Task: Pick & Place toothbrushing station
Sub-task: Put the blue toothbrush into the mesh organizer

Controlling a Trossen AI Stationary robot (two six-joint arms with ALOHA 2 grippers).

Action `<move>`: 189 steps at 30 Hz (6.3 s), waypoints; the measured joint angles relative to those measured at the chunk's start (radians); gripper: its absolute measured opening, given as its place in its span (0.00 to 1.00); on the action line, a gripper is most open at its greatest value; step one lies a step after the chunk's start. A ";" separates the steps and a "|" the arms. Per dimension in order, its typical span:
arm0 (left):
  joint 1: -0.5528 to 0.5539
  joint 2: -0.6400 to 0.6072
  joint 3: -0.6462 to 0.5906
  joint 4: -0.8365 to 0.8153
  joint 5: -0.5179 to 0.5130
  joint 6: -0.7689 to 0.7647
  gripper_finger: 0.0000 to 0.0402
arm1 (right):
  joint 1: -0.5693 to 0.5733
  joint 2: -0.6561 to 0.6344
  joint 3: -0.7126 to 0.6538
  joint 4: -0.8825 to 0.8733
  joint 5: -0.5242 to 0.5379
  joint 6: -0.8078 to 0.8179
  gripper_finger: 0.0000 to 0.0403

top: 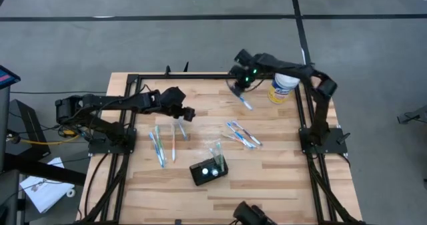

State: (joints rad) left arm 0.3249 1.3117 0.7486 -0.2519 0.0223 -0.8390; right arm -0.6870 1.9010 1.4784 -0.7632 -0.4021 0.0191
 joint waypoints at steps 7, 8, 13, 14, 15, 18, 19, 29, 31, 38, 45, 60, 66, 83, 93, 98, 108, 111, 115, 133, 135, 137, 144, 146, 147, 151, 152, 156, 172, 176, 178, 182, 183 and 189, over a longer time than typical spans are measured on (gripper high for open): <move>0.057 -0.002 0.000 0.073 -0.007 0.046 0.49 | 0.082 -0.238 0.078 0.153 -0.071 0.228 0.00; 0.064 -0.003 0.000 0.081 -0.007 0.047 0.49 | 0.102 -0.271 0.078 0.185 -0.063 0.257 0.00; 0.097 -0.003 0.000 0.140 -0.007 0.101 0.49 | 0.234 -0.409 0.078 0.289 0.071 0.350 0.00; 0.098 -0.003 0.000 0.164 -0.007 0.118 0.49 | 0.266 -0.425 0.073 0.292 0.089 0.357 0.00; 0.098 -0.003 0.000 0.182 -0.007 0.136 0.49 | 0.300 -0.439 0.060 0.292 0.112 0.363 0.00; 0.083 -0.017 0.001 0.196 0.004 0.196 0.49 | 0.386 -0.468 -0.007 0.283 0.172 0.381 0.01; 0.069 -0.027 0.004 0.196 0.004 0.215 0.49 | 0.407 -0.481 -0.035 0.293 0.185 0.388 0.01; 0.005 -0.159 0.006 0.134 -0.122 0.291 0.45 | 0.559 -0.625 -0.335 0.672 0.252 0.589 0.00; 0.006 -0.176 0.006 0.128 -0.122 0.310 0.45 | 0.594 -0.625 -0.348 0.680 0.321 0.615 0.00; 0.000 -0.245 0.006 0.085 -0.103 0.390 0.45 | 0.783 -0.544 -0.348 0.798 0.593 0.686 0.00; -0.034 -0.304 0.006 0.071 -0.077 0.466 0.45 | 0.918 -0.440 -0.348 0.868 0.821 0.718 0.00; -0.156 -0.303 0.006 0.042 -0.067 0.436 0.44 | 1.108 -0.507 -0.346 0.652 1.168 0.830 0.00; -0.169 -0.303 0.006 0.043 -0.092 0.433 0.44 | 1.199 -0.539 -0.346 0.402 1.278 1.006 0.00; -0.174 -0.282 0.006 0.040 -0.096 0.476 0.44 | 1.221 -0.438 -0.346 0.374 1.423 1.133 0.00; -0.174 -0.282 0.006 0.039 -0.094 0.506 0.44 | 1.201 -0.335 -0.346 0.569 1.396 1.073 0.00; -0.174 -0.282 0.006 0.038 -0.075 0.518 0.44 | 1.202 -0.322 -0.348 0.583 1.394 1.070 0.00; -0.174 -0.282 0.006 0.034 -0.067 0.521 0.44 | 1.196 -0.276 -0.349 0.539 1.385 1.127 0.00; -0.174 -0.282 0.006 0.030 -0.066 0.526 0.44 | 1.198 -0.239 -0.347 0.583 1.368 1.142 0.00; -0.174 -0.282 0.006 0.022 -0.066 0.528 0.44 | 1.196 -0.206 -0.348 0.629 1.347 1.144 0.00; -0.173 -0.282 0.006 -0.007 -0.066 0.548 0.44 | 1.205 -0.169 -0.347 0.615 1.350 1.105 0.00; -0.173 -0.282 0.006 -0.007 -0.066 0.549 0.44 | 1.211 -0.152 -0.348 0.625 1.349 1.107 0.00; -0.173 -0.282 0.006 -0.007 -0.066 0.551 0.44 | 1.216 -0.138 -0.346 0.633 1.349 1.112 0.00; -0.173 -0.282 0.006 -0.011 -0.066 0.572 0.44 | 1.238 -0.112 -0.346 0.640 1.373 1.139 0.00; -0.173 -0.282 0.006 -0.011 -0.068 0.573 0.44 | 1.238 -0.112 -0.346 0.636 1.402 1.130 0.00; -0.173 -0.282 0.006 -0.011 -0.069 0.573 0.44 | 1.238 -0.118 -0.347 0.632 1.417 1.122 0.00; -0.173 -0.282 0.006 -0.011 -0.071 0.573 0.44 | 1.226 -0.151 -0.346 0.633 1.452 1.069 0.00; -0.173 -0.282 0.006 -0.011 -0.071 0.573 0.44 | 1.225 -0.157 -0.346 0.635 1.465 1.053 0.00; -0.173 -0.282 0.006 -0.011 -0.074 0.573 0.44 | 1.220 -0.188 -0.346 0.637 1.504 0.982 0.00; -0.135 -0.282 0.006 -0.009 -0.112 0.629 0.44 | 1.213 -0.178 -0.347 0.637 1.588 0.846 0.00; -0.132 -0.282 0.006 -0.007 -0.118 0.656 0.44 | 1.206 -0.164 -0.346 0.650 1.590 0.837 0.00; -0.132 -0.282 0.006 -0.007 -0.129 0.670 0.44 | 1.205 -0.149 -0.348 0.647 1.587 0.837 0.00; -0.132 -0.282 0.006 0.000 -0.145 0.665 0.44 | 1.217 -0.097 -0.347 0.758 1.574 0.833 0.00; -0.132 -0.282 0.006 0.002 -0.150 0.661 0.44 | 1.221 -0.085 -0.348 0.796 1.572 0.823 0.00; -0.132 -0.282 0.006 0.007 -0.154 0.656 0.44 | 1.224 -0.072 -0.346 0.977 1.562 0.634 0.00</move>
State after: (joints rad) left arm 0.1925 1.0298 0.7544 -0.2446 -0.1314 -0.1829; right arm 0.5367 1.8294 1.1324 0.2133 1.1601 0.6532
